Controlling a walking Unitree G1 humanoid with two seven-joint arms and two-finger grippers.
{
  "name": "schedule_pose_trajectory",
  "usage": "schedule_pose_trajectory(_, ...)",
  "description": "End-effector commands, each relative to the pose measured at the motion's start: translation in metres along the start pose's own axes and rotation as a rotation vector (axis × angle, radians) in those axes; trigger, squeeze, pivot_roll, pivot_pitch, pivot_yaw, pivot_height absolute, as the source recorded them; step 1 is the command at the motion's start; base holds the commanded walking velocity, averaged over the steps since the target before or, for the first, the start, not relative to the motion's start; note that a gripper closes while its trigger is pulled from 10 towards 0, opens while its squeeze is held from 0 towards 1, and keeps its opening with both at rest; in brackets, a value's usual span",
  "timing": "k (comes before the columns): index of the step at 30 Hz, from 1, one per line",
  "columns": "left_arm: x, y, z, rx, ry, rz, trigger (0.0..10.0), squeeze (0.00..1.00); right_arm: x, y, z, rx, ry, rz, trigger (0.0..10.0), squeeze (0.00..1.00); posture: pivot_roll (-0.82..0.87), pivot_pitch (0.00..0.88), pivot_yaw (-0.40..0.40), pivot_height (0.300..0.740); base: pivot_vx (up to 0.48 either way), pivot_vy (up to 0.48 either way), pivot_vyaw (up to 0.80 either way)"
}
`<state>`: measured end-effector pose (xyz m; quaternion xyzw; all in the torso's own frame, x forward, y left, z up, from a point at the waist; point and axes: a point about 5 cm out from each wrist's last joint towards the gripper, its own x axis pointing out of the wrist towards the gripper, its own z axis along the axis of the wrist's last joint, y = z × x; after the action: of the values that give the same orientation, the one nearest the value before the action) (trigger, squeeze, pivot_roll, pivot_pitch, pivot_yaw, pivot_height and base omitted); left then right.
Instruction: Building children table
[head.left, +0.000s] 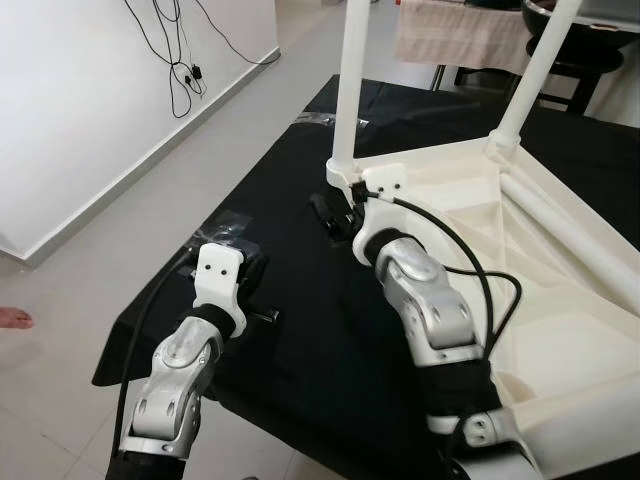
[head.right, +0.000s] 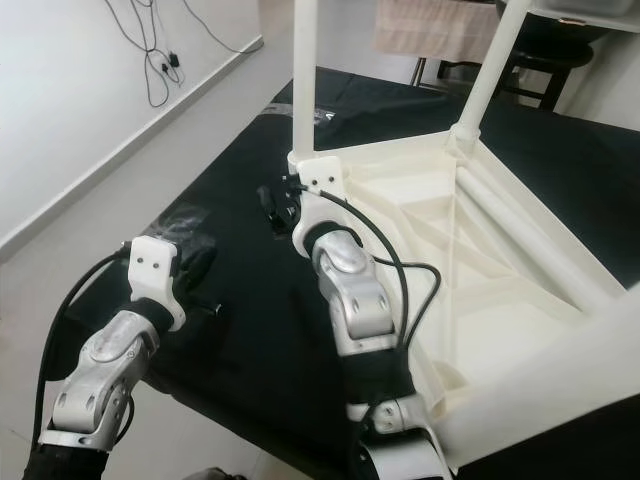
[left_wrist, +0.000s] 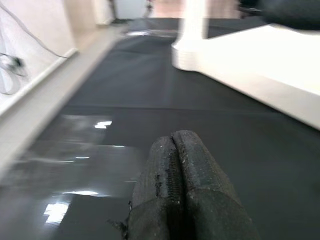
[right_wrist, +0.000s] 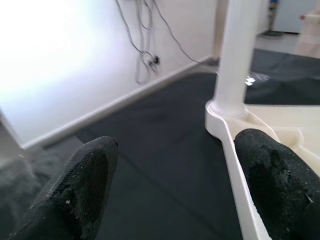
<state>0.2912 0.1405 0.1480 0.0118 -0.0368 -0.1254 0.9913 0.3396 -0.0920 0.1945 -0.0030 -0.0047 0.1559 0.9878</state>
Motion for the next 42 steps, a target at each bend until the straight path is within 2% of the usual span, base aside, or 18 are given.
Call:
schedule_pose_trajectory(1, 0.0, 0.007, -0.004, 0.021, 0.018, 0.029, 10.0, 0.0, -0.001, 0.007, 0.003, 0.001, -0.026, 0.027, 10.0, 0.0, 0.03, 0.109, -0.021, 0.74, 0.0, 0.48, 0.0)
schedule_pose_trajectory(15, 0.0, 0.01, -0.004, 0.031, 0.012, 0.067, 10.0, 0.0, -0.014, -0.011, -0.012, 0.004, 0.011, -0.001, 10.0, 0.0, 0.03, 0.11, -0.019, 0.74, 0.0, 0.48, 0.0)
schedule_pose_trajectory(17, 0.0, 0.01, -0.004, 0.032, 0.009, 0.069, 10.0, 0.0, -0.015, -0.014, -0.013, 0.002, 0.012, -0.009, 10.0, 0.0, 0.03, 0.11, -0.019, 0.74, 0.0, 0.0, 0.0)
schedule_pose_trajectory(19, 0.0, 0.011, -0.004, 0.037, 0.004, 0.072, 10.0, 0.0, -0.025, -0.025, -0.017, 0.029, 0.003, -0.018, 10.0, 0.0, 0.03, 0.11, -0.021, 0.74, 0.0, 0.0, 0.0)
schedule_pose_trajectory(21, 0.0, 0.011, -0.004, 0.037, 0.003, 0.074, 10.0, 0.0, -0.029, -0.028, -0.02, 0.034, 0.012, -0.014, 10.0, 0.0, 0.03, 0.11, -0.019, 0.74, 0.0, 0.0, 0.0)
schedule_pose_trajectory(22, 0.0, 0.012, -0.004, 0.037, 0.002, 0.076, 10.0, 0.0, -0.033, -0.03, -0.023, 0.073, 0.02, 0.003, 10.0, 0.0, 0.03, 0.11, -0.019, 0.74, 0.0, 0.0, -0.79)
schedule_pose_trajectory(27, -0.002, 0.013, -0.004, 0.055, -0.005, 0.08, 10.0, 0.0, -0.045, -0.038, -0.03, 0.092, 0.029, -0.007, 10.0, 0.0, 0.02, 0.112, -0.016, 0.74, 0.0, 0.0, -0.79)
schedule_pose_trajectory(33, -0.005, 0.016, -0.005, 0.104, -0.005, 0.094, 10.0, 0.0, -0.058, -0.044, -0.04, 0.092, 0.046, -0.038, 10.0, 0.0, 0.03, 0.113, -0.018, 0.74, 0.0, 0.0, -0.8)
schedule_pose_trajectory(37, -0.009, 0.02, -0.007, 0.104, 0.001, 0.119, 10.0, 0.0, -0.068, -0.05, -0.046, 0.077, 0.054, -0.071, 10.0, 0.0, 0.02, 0.111, -0.016, 0.74, 0.0, 0.0, -0.8)
schedule_pose_trajectory(42, -0.01, 0.02, -0.009, 0.088, 0.008, 0.108, 10.0, 0.0, -0.067, -0.052, -0.044, 0.071, 0.03, -0.088, 10.0, 0.0, 0.02, 0.103, -0.012, 0.74, 0.0, -0.186, -0.32)
